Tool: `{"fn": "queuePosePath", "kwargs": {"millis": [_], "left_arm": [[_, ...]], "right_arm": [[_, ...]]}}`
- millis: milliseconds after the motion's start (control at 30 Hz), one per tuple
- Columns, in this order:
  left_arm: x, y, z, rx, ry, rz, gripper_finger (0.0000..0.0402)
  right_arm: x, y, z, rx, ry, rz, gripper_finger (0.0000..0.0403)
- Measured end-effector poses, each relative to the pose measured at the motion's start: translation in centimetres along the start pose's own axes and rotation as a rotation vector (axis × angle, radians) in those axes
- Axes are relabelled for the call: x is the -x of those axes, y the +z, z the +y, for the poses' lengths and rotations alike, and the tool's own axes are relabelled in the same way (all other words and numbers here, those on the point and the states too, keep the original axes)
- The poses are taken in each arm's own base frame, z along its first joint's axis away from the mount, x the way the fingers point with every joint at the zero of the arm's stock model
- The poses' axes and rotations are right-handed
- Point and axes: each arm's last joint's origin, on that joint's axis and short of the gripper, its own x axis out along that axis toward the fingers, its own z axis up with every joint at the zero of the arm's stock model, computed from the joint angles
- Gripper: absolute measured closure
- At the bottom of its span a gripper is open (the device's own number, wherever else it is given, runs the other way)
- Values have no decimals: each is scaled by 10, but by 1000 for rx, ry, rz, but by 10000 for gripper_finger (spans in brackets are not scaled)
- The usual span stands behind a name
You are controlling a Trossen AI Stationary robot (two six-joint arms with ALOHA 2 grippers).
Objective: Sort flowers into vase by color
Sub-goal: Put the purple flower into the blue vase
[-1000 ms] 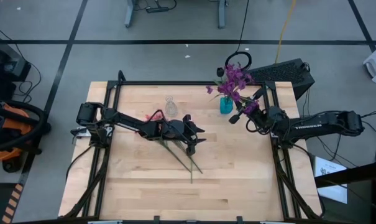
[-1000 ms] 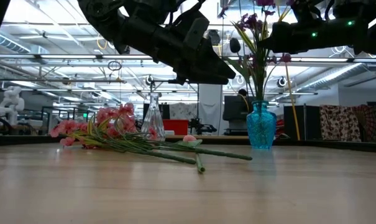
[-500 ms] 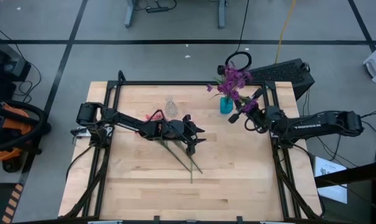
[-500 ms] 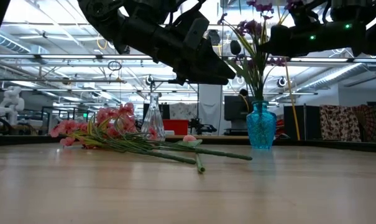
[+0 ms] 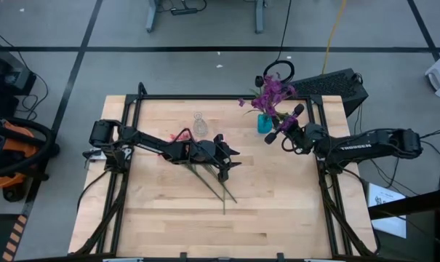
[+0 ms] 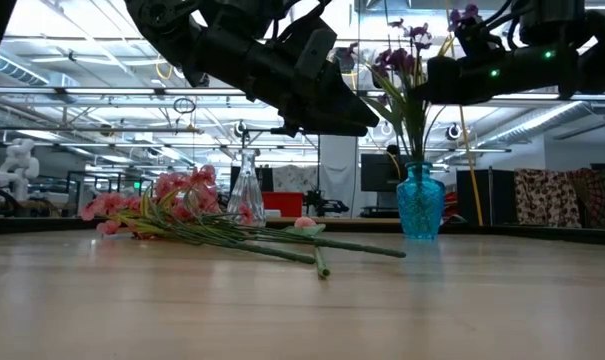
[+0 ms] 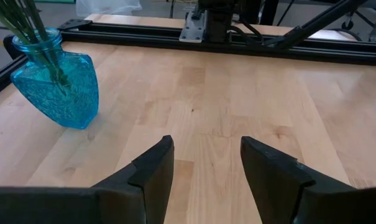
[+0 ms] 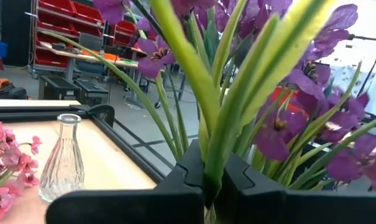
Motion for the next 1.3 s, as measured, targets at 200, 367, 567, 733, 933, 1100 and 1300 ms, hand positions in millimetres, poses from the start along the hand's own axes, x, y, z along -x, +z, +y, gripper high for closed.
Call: {"fn": "queuePosePath", "kwargs": {"millis": [200,367,567,733,933,1100,1300], "left_arm": [[0,0,0,0,0,0,209],[0,0,0,0,0,0,209],[0,0,0,-1,0,3,209],[0,0,0,-1,0,3,209],[0,0,0,-1,0,4,209],[0,0,0,-1,0,4,209],[0,-1,0,-1,0,4,209]], "right_arm": [[-3,-4,1,-11,-3,20,403],[-5,-8,2,-19,-6,39,403],[-7,-13,4,-13,-5,62,403],[-8,-15,5,-17,-3,71,403],[-9,-19,7,-18,3,97,403],[-10,-22,8,-25,5,109,403],[-11,-24,9,-23,-22,123,394]]}}
